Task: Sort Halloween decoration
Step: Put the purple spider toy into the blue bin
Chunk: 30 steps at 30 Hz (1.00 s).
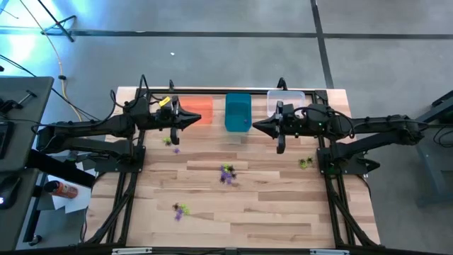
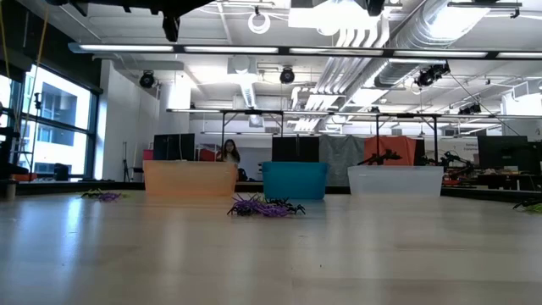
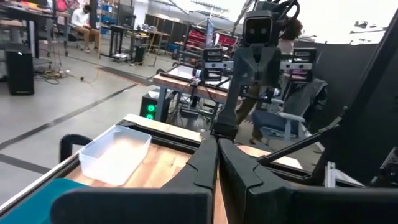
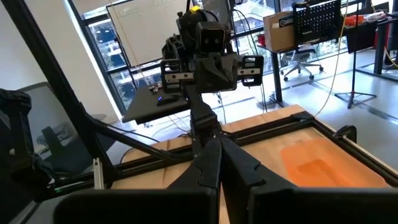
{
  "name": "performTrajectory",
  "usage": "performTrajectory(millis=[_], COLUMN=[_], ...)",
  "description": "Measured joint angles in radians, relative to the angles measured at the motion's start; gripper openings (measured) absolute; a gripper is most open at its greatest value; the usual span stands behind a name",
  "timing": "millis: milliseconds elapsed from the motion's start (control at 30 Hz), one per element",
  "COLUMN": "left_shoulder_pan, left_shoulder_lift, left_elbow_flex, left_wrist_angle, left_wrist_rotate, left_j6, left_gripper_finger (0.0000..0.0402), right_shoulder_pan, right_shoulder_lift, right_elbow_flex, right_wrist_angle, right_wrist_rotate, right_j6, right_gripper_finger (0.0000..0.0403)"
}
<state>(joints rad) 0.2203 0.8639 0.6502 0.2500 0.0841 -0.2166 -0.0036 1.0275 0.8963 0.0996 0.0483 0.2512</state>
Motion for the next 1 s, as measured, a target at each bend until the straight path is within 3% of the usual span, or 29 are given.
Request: performTrajectory(millis=[167,333,433,500,667,1000], left_shoulder_pan=[0.0,-0.049,-0.079,-0.088,-0.091,-0.082], left_shoulder_lift=[0.0,0.038,0.1,0.142,0.276,0.464], left_elbow_flex=[0.024,0.176,0.247,0.276,0.28,0.28], left_wrist_angle=[-0.099,-0.553,-0.837,-1.01,-1.265,-1.302], left_wrist_rotate=[-0.051,-0.202,-0.352,-0.391,-0.266,-0.185], left_j6=[0.009,0.002,-0.102,-0.199,-0.391,-0.448], left_gripper_finger=[0.0038,0.011,0.0151,0.0173,0.0207,0.0214], right_shoulder_pan=[0.0,-0.003,-0.003,-0.003,-0.003,-0.003], right_shoulder_lift=[0.0,0.0,0.0,0.0,0.0,0.0], right_elbow_flex=[0.0,0.0,0.0,0.0,0.0,0.0], right_wrist_angle=[-0.014,-0.014,-0.02,-0.034,-0.079,-0.107], right_wrist_rotate=[0.0,0.001,0.015,0.024,0.034,0.065], right_j6=[-0.007,-0.007,-0.016,-0.017,-0.017,-0.017], right_gripper_finger=[0.0,0.0,0.0,0.0,0.0,0.0])
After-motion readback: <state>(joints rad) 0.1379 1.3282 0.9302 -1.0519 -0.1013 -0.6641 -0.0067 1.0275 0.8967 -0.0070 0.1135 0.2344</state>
